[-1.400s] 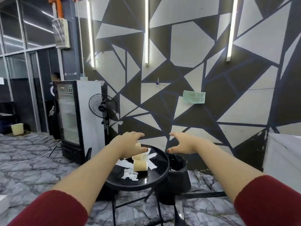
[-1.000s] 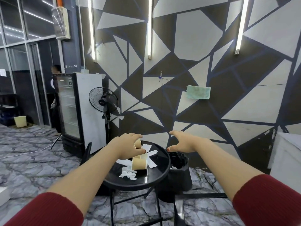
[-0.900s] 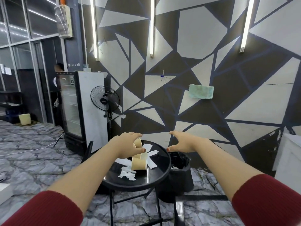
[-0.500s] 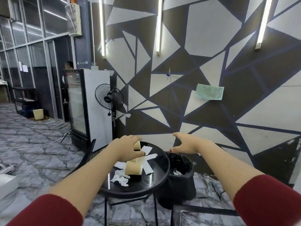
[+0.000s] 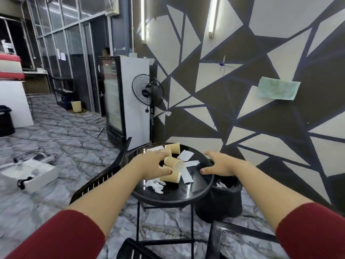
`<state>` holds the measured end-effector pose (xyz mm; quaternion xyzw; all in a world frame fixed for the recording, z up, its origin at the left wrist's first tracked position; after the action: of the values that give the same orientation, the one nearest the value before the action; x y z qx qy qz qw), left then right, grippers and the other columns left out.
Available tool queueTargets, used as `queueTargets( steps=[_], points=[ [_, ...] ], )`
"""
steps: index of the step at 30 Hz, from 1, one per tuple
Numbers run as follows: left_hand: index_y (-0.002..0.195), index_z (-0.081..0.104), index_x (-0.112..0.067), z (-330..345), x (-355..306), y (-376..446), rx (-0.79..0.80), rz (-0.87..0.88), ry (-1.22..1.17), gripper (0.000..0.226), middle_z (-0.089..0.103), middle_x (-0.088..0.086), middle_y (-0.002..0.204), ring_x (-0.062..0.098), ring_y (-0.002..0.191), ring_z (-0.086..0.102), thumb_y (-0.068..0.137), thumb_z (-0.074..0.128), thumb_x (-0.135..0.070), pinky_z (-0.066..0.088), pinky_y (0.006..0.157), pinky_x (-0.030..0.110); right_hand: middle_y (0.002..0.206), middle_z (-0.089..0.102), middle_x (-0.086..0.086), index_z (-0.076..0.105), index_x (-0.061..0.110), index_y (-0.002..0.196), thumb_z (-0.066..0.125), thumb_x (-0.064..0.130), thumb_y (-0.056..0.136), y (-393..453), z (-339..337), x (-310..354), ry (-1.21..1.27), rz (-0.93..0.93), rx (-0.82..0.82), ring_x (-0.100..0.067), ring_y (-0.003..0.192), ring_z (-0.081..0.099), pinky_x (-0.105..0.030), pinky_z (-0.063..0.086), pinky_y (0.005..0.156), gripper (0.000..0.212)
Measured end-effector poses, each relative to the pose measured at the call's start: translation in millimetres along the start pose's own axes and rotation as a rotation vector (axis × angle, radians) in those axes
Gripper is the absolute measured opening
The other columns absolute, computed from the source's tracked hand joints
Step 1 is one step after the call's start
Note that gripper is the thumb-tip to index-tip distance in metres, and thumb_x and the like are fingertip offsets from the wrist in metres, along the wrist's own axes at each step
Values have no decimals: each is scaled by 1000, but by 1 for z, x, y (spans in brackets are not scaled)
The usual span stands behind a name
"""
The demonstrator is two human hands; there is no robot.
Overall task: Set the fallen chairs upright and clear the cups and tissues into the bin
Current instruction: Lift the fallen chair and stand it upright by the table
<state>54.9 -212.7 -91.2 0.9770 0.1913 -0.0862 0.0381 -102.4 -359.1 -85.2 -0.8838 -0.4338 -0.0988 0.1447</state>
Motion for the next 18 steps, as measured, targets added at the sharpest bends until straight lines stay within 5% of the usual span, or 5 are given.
queueTargets(
  steps=[18],
  points=[
    [143, 27, -32, 125, 134, 50, 290, 48, -191, 72, 33, -6, 151, 18, 136, 31, 80, 52, -59, 32, 110, 44, 153, 29, -11, 14, 19, 148, 61, 45, 84, 113, 142, 39, 97, 95, 210, -28, 136, 34, -39, 31, 111, 84]
  ],
)
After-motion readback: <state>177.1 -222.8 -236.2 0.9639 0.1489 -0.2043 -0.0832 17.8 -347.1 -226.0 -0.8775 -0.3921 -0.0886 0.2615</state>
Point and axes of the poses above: each hand's wrist, its own y-axis towards the middle knuckle, its own z-axis out of the palm, x = y × z, the point moved 6 cm from there along y, towards the middle knuckle
